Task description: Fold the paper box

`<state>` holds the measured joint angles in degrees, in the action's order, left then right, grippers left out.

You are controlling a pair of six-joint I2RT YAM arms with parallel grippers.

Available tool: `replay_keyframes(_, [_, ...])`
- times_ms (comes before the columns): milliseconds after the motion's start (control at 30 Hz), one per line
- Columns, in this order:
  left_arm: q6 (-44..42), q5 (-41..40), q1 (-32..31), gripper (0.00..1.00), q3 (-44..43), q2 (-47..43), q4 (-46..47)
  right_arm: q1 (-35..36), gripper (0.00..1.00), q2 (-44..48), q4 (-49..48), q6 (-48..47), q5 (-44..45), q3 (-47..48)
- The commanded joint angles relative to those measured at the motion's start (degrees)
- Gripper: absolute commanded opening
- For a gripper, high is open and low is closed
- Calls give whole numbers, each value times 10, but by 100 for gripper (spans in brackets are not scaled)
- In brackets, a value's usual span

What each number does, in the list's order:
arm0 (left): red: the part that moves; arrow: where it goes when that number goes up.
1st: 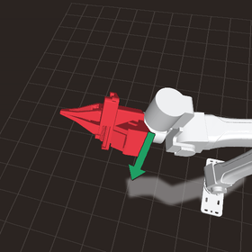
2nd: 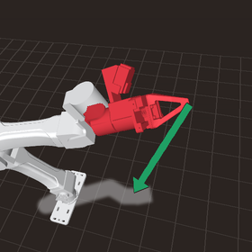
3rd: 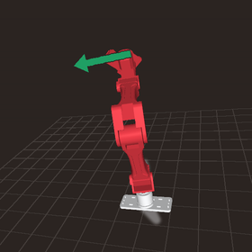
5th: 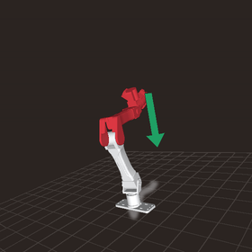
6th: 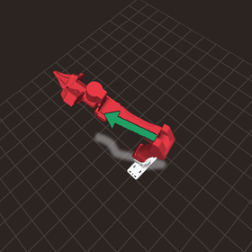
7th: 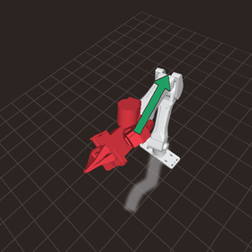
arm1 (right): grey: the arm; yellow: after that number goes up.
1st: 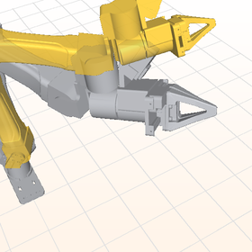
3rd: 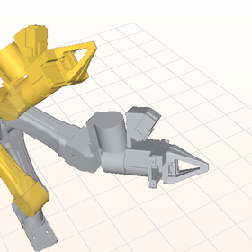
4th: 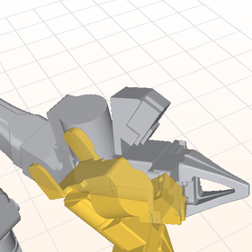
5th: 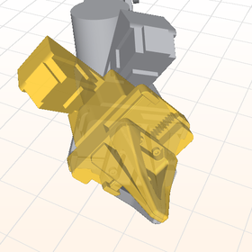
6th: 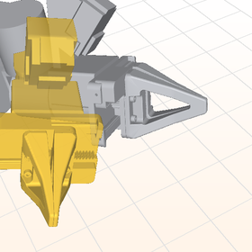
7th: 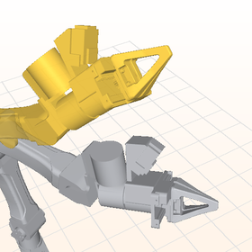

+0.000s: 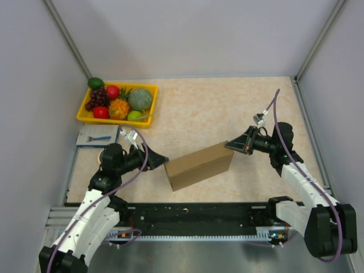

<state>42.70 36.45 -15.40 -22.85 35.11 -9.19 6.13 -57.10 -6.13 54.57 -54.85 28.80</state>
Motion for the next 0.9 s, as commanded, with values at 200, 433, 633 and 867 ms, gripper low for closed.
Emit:
replay_keyframes(200, [-14,-1,1,66,-11,8,-7,12,0,23,156,-67,5,154])
replay_keyframes(433, [-12,2,1,66,-12,11,-1,56,0,9,71,-32,27,36])
replay_keyframes(633, [-17,4,1,66,-12,13,-6,85,0,8,183,-104,91,141])
replay_keyframes(867, [-13,4,0,66,-10,13,2,286,0,-42,162,-66,189,251])
